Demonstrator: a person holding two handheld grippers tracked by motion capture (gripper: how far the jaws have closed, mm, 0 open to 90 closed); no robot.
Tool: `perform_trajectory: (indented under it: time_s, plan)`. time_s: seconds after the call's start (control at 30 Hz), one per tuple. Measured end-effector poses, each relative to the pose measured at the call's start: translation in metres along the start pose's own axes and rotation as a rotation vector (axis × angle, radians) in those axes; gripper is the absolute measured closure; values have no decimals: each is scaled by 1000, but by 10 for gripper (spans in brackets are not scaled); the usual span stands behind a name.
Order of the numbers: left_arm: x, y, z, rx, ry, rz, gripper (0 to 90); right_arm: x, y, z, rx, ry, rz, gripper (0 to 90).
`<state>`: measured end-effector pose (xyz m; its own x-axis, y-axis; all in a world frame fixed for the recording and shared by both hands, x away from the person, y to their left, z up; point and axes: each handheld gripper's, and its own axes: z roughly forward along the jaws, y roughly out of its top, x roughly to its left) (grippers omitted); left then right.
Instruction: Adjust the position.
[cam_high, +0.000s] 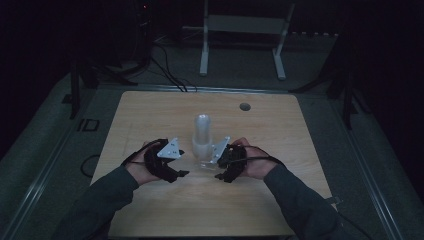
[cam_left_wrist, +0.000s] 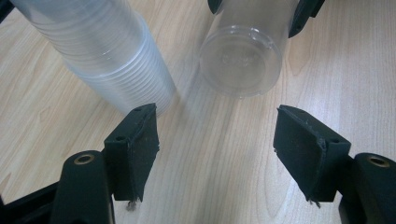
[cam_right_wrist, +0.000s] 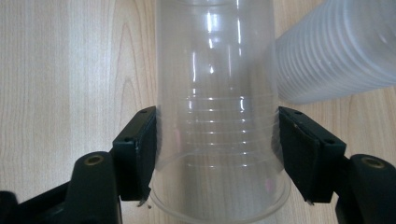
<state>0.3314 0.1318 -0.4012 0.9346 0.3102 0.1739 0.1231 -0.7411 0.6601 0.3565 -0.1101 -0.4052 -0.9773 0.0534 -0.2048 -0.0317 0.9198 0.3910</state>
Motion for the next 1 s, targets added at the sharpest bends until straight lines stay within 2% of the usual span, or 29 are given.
perform_trajectory:
  time_s: [0.13,0.57,1.0]
  plan:
    - [-1,2,0,-2,-4,4,307,2,1,3,29,1,-11,334]
    - [-4,9,5,-16,-22,12,302,6,7,8,68,1,-40,335]
    - [-7,12,13,-6,-24,21,289,8,14,12,87,4,-53,336]
